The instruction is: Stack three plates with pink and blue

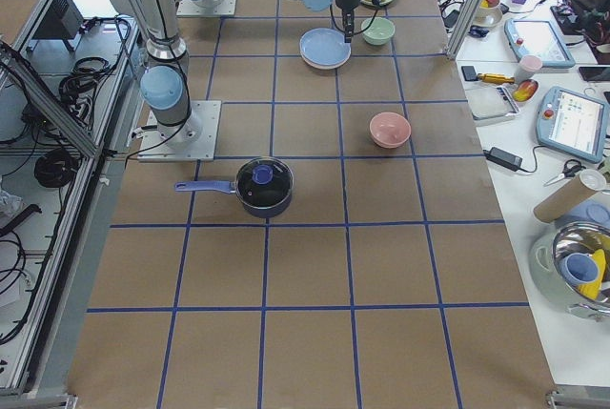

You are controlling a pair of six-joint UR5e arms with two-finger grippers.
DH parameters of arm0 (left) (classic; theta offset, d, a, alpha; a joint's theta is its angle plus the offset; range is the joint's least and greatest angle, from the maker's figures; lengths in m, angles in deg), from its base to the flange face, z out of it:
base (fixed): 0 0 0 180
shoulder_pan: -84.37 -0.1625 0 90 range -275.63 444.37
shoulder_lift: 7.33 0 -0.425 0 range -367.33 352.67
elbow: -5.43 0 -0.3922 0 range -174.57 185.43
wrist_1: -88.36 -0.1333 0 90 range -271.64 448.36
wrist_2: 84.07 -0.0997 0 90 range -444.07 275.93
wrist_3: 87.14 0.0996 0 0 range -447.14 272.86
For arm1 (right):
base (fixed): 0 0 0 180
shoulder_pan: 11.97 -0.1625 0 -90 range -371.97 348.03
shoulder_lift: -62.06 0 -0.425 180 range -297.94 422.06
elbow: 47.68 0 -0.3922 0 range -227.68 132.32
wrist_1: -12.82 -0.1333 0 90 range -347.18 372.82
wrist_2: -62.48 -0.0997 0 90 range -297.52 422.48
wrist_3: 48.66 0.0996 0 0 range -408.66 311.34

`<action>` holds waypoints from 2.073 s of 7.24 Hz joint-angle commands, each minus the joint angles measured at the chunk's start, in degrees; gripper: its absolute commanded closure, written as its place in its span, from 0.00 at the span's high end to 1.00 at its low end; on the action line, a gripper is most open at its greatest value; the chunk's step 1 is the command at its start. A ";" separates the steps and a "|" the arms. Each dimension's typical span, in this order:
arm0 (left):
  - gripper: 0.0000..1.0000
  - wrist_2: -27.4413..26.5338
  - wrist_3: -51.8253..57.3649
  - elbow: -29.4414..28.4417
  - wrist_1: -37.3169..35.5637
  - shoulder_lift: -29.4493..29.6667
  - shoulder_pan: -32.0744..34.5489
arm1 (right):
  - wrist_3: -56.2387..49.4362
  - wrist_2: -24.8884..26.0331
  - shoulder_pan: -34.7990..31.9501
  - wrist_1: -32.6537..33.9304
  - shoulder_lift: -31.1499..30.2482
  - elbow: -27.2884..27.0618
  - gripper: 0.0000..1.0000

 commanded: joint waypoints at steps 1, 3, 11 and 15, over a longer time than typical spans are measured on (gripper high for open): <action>1.00 0.06 0.09 0.01 0.00 0.00 0.00 | -1.50 1.36 2.14 -4.25 -3.76 0.10 0.69; 1.00 0.06 0.09 0.01 0.00 0.09 0.00 | -1.59 1.44 3.47 -9.43 -7.27 0.10 0.78; 1.00 -0.12 0.00 0.01 0.00 0.09 0.09 | -3.25 0.56 3.56 -19.83 -9.84 3.44 1.00; 1.00 -0.03 0.09 -0.16 0.00 0.09 -0.17 | -3.44 0.56 3.47 -22.55 -9.58 3.53 1.00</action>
